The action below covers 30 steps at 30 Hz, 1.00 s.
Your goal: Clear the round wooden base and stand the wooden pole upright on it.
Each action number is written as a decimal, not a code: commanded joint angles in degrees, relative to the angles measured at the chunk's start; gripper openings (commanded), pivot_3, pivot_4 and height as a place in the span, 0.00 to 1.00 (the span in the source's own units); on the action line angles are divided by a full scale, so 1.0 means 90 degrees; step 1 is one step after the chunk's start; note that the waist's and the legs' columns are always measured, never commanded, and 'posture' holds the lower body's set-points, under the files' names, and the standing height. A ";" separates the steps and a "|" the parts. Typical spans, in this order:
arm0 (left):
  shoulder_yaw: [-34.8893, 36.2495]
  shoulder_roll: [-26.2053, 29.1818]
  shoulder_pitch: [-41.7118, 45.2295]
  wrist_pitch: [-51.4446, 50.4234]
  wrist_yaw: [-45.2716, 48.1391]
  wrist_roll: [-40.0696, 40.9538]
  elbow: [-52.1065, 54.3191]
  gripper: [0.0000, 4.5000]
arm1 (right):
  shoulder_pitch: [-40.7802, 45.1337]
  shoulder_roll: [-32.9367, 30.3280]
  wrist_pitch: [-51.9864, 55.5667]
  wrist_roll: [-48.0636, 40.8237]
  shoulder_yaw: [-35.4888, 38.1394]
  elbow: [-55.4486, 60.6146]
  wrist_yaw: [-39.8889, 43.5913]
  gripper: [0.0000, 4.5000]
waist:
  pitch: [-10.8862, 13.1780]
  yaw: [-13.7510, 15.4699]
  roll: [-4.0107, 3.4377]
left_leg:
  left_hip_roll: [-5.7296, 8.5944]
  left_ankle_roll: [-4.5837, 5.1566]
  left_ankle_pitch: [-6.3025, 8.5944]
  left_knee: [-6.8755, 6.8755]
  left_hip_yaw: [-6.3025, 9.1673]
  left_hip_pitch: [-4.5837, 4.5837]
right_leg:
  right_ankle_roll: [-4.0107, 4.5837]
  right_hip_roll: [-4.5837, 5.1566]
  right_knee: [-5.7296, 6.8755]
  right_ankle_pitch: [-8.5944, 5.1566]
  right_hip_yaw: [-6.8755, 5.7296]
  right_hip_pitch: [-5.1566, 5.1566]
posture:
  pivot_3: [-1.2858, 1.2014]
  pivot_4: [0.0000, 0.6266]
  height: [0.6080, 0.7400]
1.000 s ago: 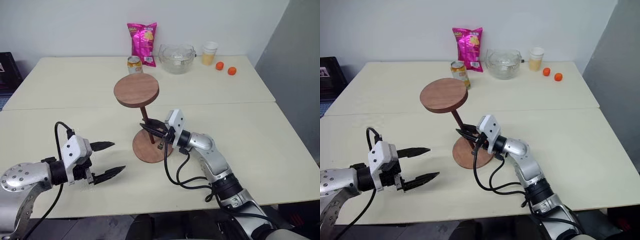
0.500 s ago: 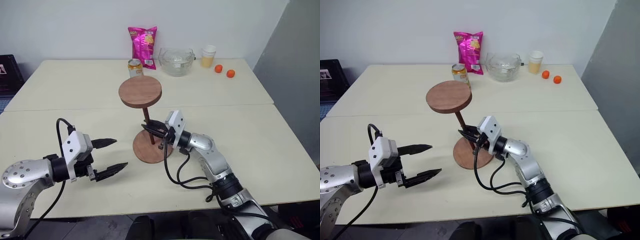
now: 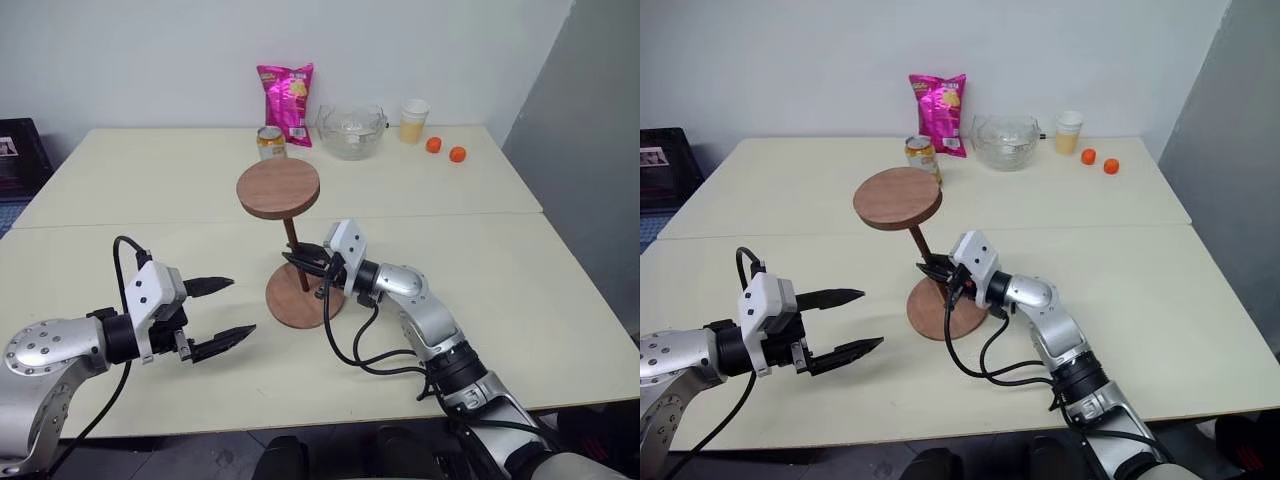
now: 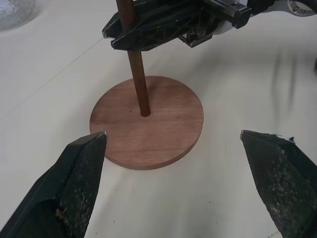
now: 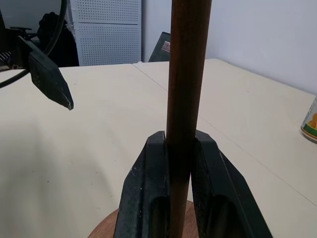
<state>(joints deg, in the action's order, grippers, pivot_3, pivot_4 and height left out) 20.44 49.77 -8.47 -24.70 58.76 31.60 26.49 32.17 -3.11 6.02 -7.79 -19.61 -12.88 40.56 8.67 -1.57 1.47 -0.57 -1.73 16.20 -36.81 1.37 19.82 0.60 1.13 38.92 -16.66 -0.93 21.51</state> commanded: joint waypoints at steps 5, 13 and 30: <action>0.0120 0.0083 0.0165 -0.0134 -0.0110 0.0150 0.0186 1.00 | -0.0339 -0.0172 0.0714 0.0301 -0.0217 -0.0343 -0.0081 0.05 | -0.0001 0.0002 0.0000 | 0.0000 0.0000 0.0000 0.0000 0.0000 0.0000 | -0.0004 0.0000 0.0000 -0.0003 0.0000 0.0000 | 0.52 0.24 1.00; 0.0068 0.0128 0.0225 -0.0216 -0.0045 0.0123 0.0184 1.00 | -0.0364 -0.0149 0.0713 0.0166 -0.0095 -0.0170 -0.0076 0.05 | 0.0001 0.0002 -0.0001 | -0.0001 0.0000 0.0001 0.0003 0.0001 0.0004 | -0.0003 0.0000 -0.0003 -0.0004 0.0001 0.0004 | 0.52 0.24 1.00; 0.0057 0.0093 0.0238 -0.0274 -0.0243 -0.0021 0.0250 1.00 | -0.0414 -0.0356 0.0835 -0.0222 0.0216 0.0554 0.0482 0.97 | 0.0126 -0.0017 0.0036 | -0.0002 -0.0003 0.0002 -0.0003 0.0000 0.0121 | 0.0014 0.0000 0.0000 0.0020 -0.0001 0.0113 | 0.52 0.24 1.00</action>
<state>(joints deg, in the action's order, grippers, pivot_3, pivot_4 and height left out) 20.27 50.11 -6.82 -27.07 57.81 31.40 26.92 28.34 -5.29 13.66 -8.47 -18.59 -11.28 43.25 9.81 -1.73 1.79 -0.59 -1.75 16.22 -36.84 1.37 20.91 0.72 1.13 38.92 -16.49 -0.94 22.52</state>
